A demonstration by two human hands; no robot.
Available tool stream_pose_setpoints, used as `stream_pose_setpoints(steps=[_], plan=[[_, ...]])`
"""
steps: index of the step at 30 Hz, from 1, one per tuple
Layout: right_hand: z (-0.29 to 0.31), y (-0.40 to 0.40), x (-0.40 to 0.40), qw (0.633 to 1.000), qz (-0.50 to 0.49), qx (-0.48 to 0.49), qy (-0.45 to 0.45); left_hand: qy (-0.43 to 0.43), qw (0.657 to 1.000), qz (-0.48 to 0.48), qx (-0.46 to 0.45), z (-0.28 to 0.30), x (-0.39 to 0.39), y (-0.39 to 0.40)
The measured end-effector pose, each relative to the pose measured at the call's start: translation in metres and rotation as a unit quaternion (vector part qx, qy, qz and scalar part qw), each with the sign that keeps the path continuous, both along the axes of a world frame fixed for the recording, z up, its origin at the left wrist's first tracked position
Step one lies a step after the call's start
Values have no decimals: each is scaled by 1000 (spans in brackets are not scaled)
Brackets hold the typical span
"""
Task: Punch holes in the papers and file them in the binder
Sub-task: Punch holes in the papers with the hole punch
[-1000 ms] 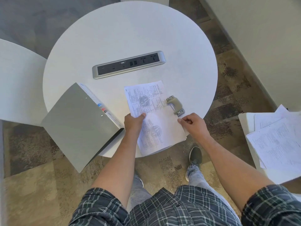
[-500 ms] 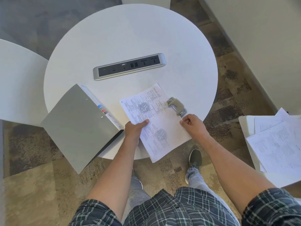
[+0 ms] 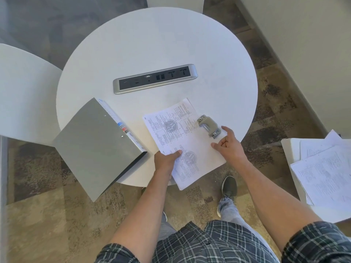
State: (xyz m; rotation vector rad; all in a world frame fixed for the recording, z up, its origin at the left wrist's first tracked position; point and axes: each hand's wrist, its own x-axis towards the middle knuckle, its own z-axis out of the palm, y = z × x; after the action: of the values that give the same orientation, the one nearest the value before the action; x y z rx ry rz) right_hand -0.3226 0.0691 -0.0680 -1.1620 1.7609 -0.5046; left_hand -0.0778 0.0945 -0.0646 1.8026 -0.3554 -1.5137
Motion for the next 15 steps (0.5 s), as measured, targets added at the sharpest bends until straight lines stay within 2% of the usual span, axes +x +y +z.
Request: stream_pose_setpoints(steps=[8, 15], plan=[[0, -1, -1, 1000, -11, -3, -6, 19, 1000, 15, 1, 0, 3, 3], [-1, 1, 1, 1000, -17, -4, -22, 3, 1000, 24, -3, -1, 13, 11]])
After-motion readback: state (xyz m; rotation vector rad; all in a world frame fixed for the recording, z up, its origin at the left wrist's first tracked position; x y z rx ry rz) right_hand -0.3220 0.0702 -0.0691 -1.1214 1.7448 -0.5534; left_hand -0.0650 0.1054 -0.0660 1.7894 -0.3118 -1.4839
